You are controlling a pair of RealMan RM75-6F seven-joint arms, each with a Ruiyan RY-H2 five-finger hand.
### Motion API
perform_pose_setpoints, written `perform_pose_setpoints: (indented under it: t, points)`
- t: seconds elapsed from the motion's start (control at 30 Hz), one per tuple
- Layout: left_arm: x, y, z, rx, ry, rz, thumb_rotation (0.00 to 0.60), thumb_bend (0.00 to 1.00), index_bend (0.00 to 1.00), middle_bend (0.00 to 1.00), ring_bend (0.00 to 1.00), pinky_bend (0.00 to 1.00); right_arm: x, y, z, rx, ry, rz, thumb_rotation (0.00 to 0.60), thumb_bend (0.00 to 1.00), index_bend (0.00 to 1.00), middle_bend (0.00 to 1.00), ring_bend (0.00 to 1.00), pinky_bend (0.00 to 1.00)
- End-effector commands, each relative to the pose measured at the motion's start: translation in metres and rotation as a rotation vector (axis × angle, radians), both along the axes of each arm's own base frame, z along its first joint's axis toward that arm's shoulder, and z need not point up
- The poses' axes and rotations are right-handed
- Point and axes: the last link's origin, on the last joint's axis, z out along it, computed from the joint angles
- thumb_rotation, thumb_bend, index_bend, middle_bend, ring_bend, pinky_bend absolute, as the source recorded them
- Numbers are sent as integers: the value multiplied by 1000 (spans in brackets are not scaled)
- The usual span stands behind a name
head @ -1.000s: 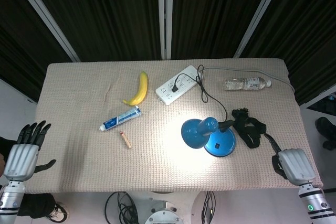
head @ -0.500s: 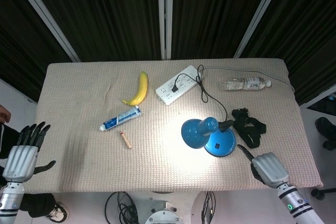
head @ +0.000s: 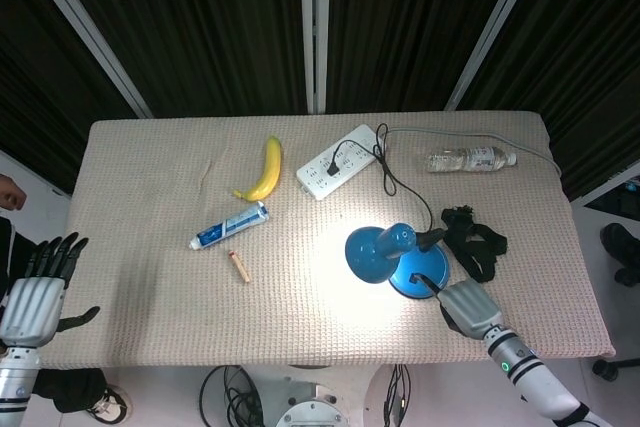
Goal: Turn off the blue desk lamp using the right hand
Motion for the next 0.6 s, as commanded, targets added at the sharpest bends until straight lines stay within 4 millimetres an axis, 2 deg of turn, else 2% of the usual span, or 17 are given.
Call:
perform_pose_setpoints:
  t: [0.03,0.6]
  points:
    - [-1,0,0,-3,0,2,600,0,0,0,0,0,5,-4,-7,14,10,1,600,797,0,949,920,876]
    - [-8,3,-3,-11,-23,11,600,0,0,0,0,0,-3,0,-15,26,61,-47,600,786,0,948,919,876]
